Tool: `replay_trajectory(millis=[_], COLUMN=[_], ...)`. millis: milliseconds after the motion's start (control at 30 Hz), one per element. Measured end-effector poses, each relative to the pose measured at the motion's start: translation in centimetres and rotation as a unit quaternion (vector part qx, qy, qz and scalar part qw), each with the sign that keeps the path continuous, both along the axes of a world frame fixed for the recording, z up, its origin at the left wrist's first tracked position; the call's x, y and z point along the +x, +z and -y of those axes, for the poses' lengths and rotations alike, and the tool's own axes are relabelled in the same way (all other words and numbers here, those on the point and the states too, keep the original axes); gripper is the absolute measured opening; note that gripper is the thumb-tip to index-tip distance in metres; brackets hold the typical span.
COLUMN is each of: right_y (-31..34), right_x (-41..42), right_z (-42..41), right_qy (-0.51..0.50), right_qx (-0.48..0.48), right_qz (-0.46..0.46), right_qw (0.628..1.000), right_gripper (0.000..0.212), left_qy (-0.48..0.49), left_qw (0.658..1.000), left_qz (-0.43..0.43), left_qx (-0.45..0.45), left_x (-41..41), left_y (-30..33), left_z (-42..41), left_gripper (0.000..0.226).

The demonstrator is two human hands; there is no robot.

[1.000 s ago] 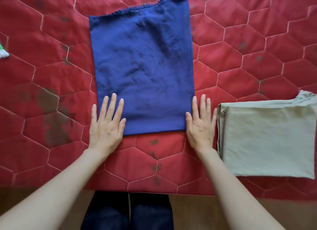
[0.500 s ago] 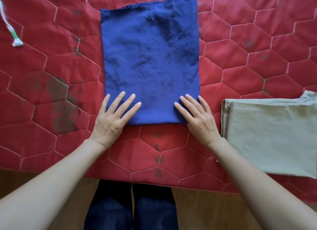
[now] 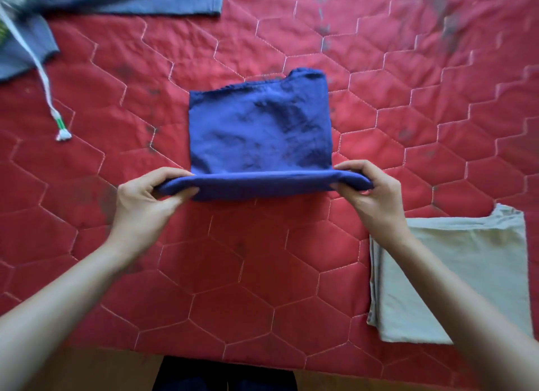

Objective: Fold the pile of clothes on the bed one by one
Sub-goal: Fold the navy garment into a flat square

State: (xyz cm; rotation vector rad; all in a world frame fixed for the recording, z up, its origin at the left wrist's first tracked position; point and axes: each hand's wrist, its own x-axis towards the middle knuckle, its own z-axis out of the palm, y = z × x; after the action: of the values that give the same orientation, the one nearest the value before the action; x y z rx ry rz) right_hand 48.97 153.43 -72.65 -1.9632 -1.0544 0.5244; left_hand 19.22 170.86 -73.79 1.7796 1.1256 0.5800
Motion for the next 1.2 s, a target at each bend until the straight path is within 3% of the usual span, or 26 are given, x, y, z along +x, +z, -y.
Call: replay_trajectory(millis=[300, 400, 533, 600, 733, 833, 900, 967, 1067, 1200], right_y=[-0.9, -2.8, -6.0, -7.4, -8.1, -7.7, -8.1, -9.1, -10.6, -11.4], right_x=[5.3, 6.6, 7.6, 7.9, 7.4, 4.8, 2.0, -0.2, 0.4, 5.5], right_z=[-14.1, -17.9, -21.3, -22.0, -22.5, -22.7, -22.6, -22.1, -20.9, -19.9], right_qy=[-0.106, -0.129, -0.151, -0.171, -0.180, -0.129, -0.043, 0.057, 0.135, 0.123], right_qx=[0.007, -0.038, -0.116, -0.151, -0.142, -0.064, -0.018, -0.034, -0.132, -0.217], right_qz=[-0.013, 0.015, 0.052, 0.067, 0.155, 0.314, 0.373, 0.379, 0.386, 0.418], right_qw=[0.994, 0.991, 0.980, 0.971, 0.961, 0.938, 0.927, 0.923, 0.903, 0.874], right_gripper=[0.020, 0.021, 0.024, 0.027, 0.041, 0.041, 0.036, 0.036, 0.039, 0.052], left_qy=[0.103, 0.121, 0.138, 0.156, 0.142, 0.038, -0.038, -0.085, -0.118, -0.038], left_qw=[0.984, 0.979, 0.975, 0.974, 0.969, 0.959, 0.943, 0.927, 0.903, 0.908], left_qz=[0.076, 0.067, -0.007, -0.080, -0.188, -0.188, -0.196, -0.237, -0.345, -0.383], left_qx=[-0.126, -0.148, -0.176, -0.141, 0.073, 0.210, 0.265, 0.276, 0.226, 0.166], left_x=[9.1, 11.6, 13.4, 13.8, 15.0, 16.6, 18.1, 19.2, 18.5, 16.2], left_y=[-1.5, -3.8, -7.1, -8.0, -7.3, -6.8, -7.2, -8.1, -10.1, -11.7], left_z=[-12.4, -15.4, -17.7, -17.6, -15.2, -12.1, -9.9, -8.5, -8.5, -10.1], left_gripper=[0.038, 0.040, 0.045, 0.044, 0.048, 0.049, 0.045, 0.045, 0.052, 0.056])
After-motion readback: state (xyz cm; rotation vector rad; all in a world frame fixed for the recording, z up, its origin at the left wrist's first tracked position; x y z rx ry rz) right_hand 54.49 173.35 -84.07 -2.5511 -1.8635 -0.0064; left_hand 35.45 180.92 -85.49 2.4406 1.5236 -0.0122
